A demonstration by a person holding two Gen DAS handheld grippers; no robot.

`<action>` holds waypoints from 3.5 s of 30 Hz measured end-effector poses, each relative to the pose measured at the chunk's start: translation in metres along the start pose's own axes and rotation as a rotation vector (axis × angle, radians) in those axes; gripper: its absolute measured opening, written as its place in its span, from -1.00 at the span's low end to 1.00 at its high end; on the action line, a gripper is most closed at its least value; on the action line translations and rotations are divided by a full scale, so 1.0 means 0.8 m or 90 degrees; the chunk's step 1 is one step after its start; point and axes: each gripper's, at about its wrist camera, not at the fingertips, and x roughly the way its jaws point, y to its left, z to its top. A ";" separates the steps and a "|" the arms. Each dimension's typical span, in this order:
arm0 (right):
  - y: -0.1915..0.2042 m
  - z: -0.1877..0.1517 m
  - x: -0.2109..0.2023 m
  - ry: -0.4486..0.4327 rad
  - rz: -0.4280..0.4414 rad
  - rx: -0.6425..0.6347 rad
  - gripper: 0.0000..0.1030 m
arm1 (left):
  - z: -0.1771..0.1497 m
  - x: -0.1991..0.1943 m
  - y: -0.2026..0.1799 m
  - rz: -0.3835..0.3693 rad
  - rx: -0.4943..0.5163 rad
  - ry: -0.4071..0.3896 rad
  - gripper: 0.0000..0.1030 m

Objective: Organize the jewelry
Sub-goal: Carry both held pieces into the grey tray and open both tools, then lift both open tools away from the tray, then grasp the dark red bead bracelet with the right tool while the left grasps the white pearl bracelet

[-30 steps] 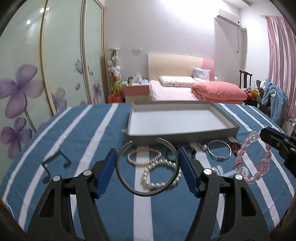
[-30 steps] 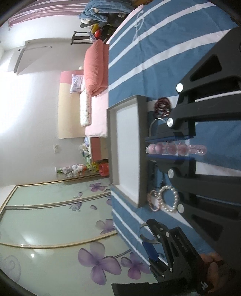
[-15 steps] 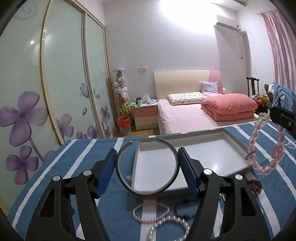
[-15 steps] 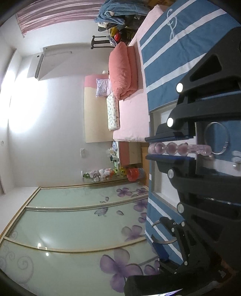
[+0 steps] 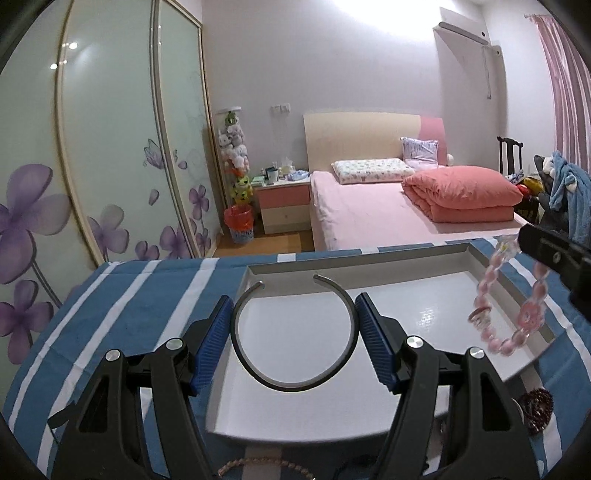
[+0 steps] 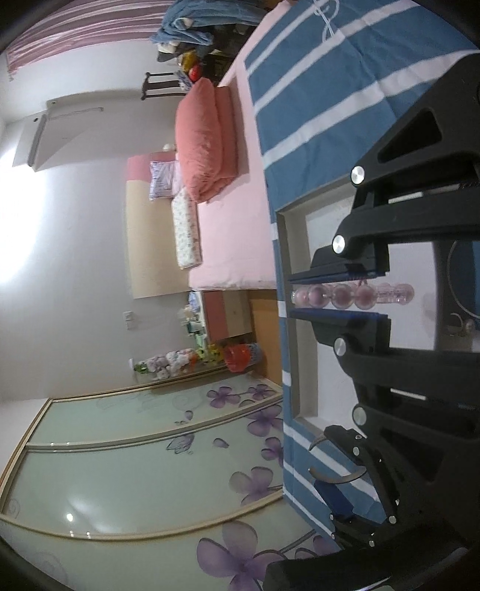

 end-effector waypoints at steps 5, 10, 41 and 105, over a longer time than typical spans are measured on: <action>-0.009 -0.009 0.035 0.042 0.002 0.019 -0.74 | 0.003 0.024 -0.003 -0.013 -0.007 0.031 0.31; -0.016 -0.019 0.055 0.075 0.004 0.034 -0.74 | 0.004 0.039 -0.002 -0.021 -0.010 0.049 0.06; -0.075 -0.040 -0.086 0.070 -0.025 0.062 -0.26 | -0.030 -0.068 0.122 -0.034 -0.096 0.037 0.53; -0.078 -0.133 -0.034 0.273 -0.061 -0.019 -0.77 | -0.123 -0.061 0.055 -0.132 0.021 0.239 -0.80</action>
